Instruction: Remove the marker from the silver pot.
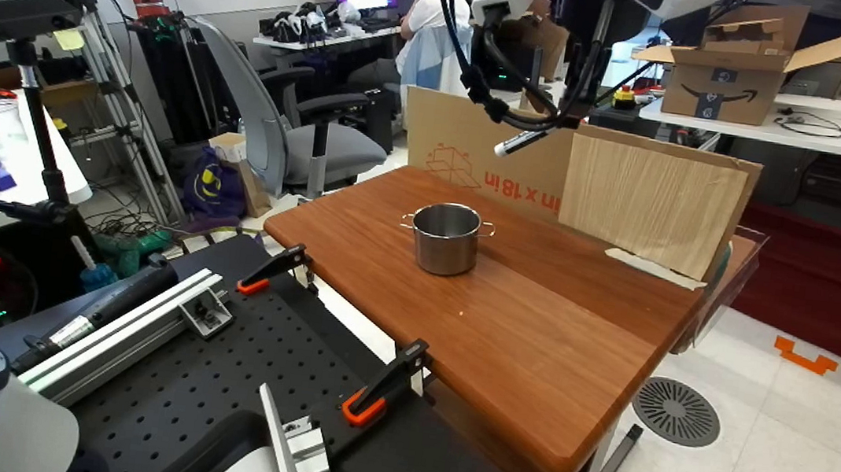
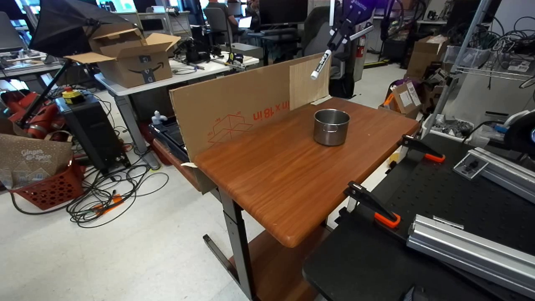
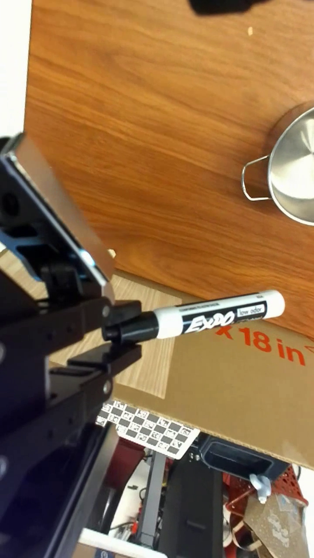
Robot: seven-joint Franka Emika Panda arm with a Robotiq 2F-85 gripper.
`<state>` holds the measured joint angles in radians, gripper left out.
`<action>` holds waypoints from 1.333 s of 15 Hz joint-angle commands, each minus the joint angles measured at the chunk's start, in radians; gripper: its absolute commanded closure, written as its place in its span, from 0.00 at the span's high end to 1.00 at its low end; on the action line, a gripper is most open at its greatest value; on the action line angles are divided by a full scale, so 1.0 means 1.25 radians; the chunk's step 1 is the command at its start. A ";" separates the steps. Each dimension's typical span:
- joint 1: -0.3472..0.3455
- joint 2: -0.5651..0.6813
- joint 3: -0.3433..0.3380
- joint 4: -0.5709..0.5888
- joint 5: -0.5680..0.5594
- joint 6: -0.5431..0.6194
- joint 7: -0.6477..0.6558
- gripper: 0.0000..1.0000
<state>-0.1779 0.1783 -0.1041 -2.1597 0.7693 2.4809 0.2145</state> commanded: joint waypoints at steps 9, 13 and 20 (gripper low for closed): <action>-0.006 0.155 -0.023 0.047 0.027 0.020 0.041 0.05; -0.006 0.219 -0.023 0.086 0.021 0.038 0.065 0.05; -0.003 0.323 -0.023 0.175 0.010 0.049 0.114 0.05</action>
<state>-0.1850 0.5321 -0.1337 -1.9933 0.7856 2.5156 0.3241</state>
